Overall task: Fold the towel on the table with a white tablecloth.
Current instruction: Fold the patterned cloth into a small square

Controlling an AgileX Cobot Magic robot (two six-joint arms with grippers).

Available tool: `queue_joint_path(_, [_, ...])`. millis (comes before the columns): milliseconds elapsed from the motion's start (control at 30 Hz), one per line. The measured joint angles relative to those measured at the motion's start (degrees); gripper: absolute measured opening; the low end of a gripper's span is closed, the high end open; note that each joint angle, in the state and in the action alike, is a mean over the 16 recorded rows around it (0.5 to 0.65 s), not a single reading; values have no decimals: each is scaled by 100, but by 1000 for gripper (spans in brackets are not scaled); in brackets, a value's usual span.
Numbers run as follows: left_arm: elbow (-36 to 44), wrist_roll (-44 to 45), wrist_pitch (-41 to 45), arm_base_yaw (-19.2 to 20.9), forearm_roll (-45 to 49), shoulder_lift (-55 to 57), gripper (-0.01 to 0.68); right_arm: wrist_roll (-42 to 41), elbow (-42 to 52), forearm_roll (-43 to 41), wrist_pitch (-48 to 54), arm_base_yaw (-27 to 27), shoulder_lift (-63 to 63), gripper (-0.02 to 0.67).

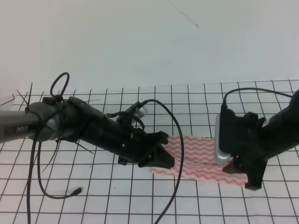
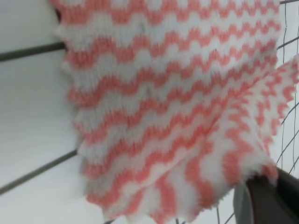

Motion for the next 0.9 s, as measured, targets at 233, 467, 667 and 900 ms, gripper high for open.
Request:
queue_joint_path(233, [0, 27, 76, 0, 9, 0, 0, 116, -38, -246, 17, 107, 207, 315])
queue_joint_path(467, [0, 68, 144, 0, 10, -2, 0, 189, -41, -387, -187, 126, 300, 315])
queue_joint_path(667, [0, 89, 163, 0, 10, -6, 0, 214, -49, -451, -341, 126, 332, 315])
queue_joint_path(900, [0, 90, 167, 0, 10, -10, 0, 214, -61, -471, -384, 126, 450, 314])
